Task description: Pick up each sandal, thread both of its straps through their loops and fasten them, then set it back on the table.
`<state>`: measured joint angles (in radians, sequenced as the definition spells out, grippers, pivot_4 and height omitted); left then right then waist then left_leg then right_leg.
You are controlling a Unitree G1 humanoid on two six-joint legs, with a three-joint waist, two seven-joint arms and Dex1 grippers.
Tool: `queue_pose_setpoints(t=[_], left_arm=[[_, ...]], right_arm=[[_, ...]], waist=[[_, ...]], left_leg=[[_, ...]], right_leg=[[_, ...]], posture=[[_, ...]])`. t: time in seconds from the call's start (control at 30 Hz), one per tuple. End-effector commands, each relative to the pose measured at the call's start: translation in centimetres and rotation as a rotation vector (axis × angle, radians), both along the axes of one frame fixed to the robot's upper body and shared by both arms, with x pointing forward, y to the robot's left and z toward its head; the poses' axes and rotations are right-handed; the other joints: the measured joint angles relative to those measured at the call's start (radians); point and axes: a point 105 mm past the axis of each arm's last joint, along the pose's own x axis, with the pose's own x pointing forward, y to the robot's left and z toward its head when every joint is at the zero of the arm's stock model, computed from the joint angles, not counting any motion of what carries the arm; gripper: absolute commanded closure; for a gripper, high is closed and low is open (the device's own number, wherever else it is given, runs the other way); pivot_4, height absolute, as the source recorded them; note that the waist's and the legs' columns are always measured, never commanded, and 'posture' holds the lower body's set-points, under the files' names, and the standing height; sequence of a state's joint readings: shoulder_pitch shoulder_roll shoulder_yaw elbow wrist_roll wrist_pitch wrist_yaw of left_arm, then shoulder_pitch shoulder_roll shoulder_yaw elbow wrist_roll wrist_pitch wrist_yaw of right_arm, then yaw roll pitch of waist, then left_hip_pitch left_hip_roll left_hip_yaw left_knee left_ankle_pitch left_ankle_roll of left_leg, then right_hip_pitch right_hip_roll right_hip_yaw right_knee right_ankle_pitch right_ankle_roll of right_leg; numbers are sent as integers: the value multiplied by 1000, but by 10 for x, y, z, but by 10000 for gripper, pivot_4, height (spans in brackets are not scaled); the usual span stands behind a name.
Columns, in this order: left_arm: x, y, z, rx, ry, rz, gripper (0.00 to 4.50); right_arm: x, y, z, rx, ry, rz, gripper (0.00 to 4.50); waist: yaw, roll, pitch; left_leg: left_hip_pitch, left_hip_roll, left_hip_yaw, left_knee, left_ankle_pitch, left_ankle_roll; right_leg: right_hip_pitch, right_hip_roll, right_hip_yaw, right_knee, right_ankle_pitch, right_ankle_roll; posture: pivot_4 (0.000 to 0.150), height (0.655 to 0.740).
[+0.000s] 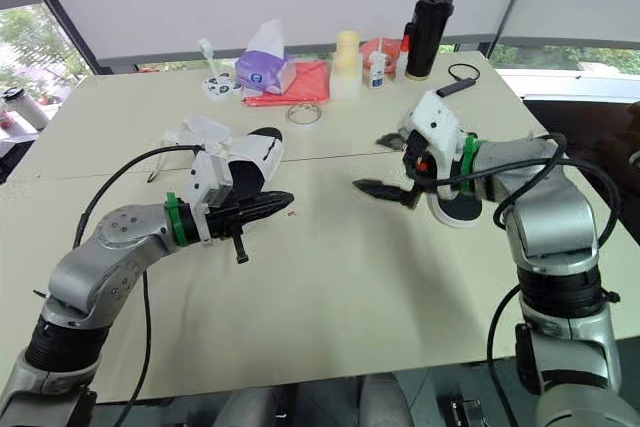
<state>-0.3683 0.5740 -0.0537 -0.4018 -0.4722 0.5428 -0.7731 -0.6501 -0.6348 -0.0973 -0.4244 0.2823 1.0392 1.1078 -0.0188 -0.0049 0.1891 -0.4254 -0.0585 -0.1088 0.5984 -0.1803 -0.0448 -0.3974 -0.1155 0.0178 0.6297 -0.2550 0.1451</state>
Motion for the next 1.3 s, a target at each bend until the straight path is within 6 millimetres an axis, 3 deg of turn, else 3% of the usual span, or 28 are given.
queue_pose_setpoints(t=[0.03, 0.3, 0.47, 0.57, 0.8, 1.0, 1.13, 1.3], left_arm=[[9, 8, 10, 41, -134, 89, 45000], [25, 26, 20, 76, -264, 239, 45000], [43, 63, 48, 204, -498, 467, 45000], [46, 75, 44, 377, -604, 511, 35763], [59, 92, 47, 529, -734, 611, 462], [68, 89, 36, 564, -747, 628, 462], [74, 85, 9, 676, -715, 552, 462], [87, 82, -1, 720, -712, 518, 462]], right_arm=[[-20, 16, 4, 181, 154, 87, 315], [-16, 23, 6, 263, 211, 50, 315], [-21, 38, 4, 322, 264, 87, 315], [-25, 41, -3, 293, 275, 96, 0], [-26, 40, -10, 245, 268, 84, 0], [-23, 37, -12, 235, 256, 66, 0], [-21, 35, -11, 226, 244, 52, 0], [-19, 34, -12, 214, 231, 40, 0]], waist=[[6, 0, 0], [7, 0, 0], [3, 0, 0], [5, 0, 0], [7, -1, 0], [6, -1, 0], [5, -1, 0], [6, -1, 0]], left_leg=[[0, 0, 0, 0, 0, 0], [0, 0, 0, 1, 0, 0], [-1, 0, 1, 0, 0, 0], [-1, 0, 1, 0, 0, 0], [-1, 0, 1, 0, 0, 0], [-1, 0, 1, 0, 0, 0], [-1, 0, 1, 0, 0, 0], [-1, 0, 1, 0, 0, 0]], right_leg=[[0, 0, 0, 0, 0, 0], [-1, 0, 0, 0, -1, -3], [-2, 1, 0, 1, 0, -1], [-2, 1, 0, 1, 1, -1], [-2, 1, 0, 1, 1, 0], [-3, 1, 0, 1, 1, 0], [-3, 1, 0, 1, 1, 0], [-3, 1, 0, 1, 1, 0]], posture=[[1500, 7400], [1500, 7400], [1500, 7400], [1500, 7400], [1500, 7400], [1500, 7400], [1500, 7400], [1500, 7400]])
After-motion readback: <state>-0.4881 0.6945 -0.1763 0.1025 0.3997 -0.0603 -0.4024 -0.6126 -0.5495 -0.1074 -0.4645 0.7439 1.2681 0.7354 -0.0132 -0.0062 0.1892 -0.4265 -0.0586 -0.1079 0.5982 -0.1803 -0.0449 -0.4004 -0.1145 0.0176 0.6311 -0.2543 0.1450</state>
